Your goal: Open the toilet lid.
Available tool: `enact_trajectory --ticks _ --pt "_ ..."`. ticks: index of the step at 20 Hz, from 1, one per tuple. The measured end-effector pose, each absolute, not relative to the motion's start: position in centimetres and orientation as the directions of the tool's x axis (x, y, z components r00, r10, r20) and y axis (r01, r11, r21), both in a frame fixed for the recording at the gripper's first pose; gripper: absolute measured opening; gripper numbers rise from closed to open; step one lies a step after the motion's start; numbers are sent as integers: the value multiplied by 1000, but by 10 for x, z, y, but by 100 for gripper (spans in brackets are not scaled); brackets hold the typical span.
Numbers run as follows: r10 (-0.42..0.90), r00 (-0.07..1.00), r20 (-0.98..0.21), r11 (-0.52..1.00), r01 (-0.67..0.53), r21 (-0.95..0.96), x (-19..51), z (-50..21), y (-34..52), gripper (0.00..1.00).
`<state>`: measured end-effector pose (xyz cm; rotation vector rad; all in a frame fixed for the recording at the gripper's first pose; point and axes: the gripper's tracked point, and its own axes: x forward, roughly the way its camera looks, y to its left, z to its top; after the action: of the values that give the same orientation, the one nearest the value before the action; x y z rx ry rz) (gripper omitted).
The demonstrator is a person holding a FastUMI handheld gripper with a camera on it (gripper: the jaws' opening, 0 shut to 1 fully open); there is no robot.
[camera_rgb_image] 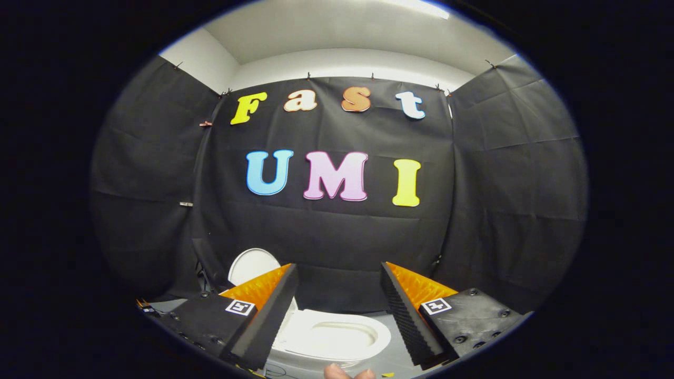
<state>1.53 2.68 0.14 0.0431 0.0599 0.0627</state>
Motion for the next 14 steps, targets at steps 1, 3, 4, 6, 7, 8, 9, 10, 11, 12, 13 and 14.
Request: enact_trajectory --ticks 1,3,4,6,7,8,9,10,11,12,13,14 --pt "49 997 -52 998 -47 45 12 3 18 99" --pt "27 999 -45 998 -25 53 6 5 6 99" --pt "15 999 -46 998 -12 55 4 4 0 99" --pt "-5 999 -51 999 8 50 2 2 -9 99" --pt "-13 998 -59 999 15 44 2 0 -12 99" --pt "-16 998 -68 999 18 41 1 -2 -14 99" --pt "-19 997 -75 999 22 40 1 -4 -17 99" --pt "-19 997 -76 999 22 40 -2 -4 -19 99" --pt "-26 997 -72 999 29 40 -3 -2 -21 99" --pt "-29 997 -69 999 32 38 -4 -2 -23 99" --pt "-30 997 -68 999 32 33 -4 -1 -22 99" --pt "-36 997 -64 999 38 30 -4 -1 -24 99"
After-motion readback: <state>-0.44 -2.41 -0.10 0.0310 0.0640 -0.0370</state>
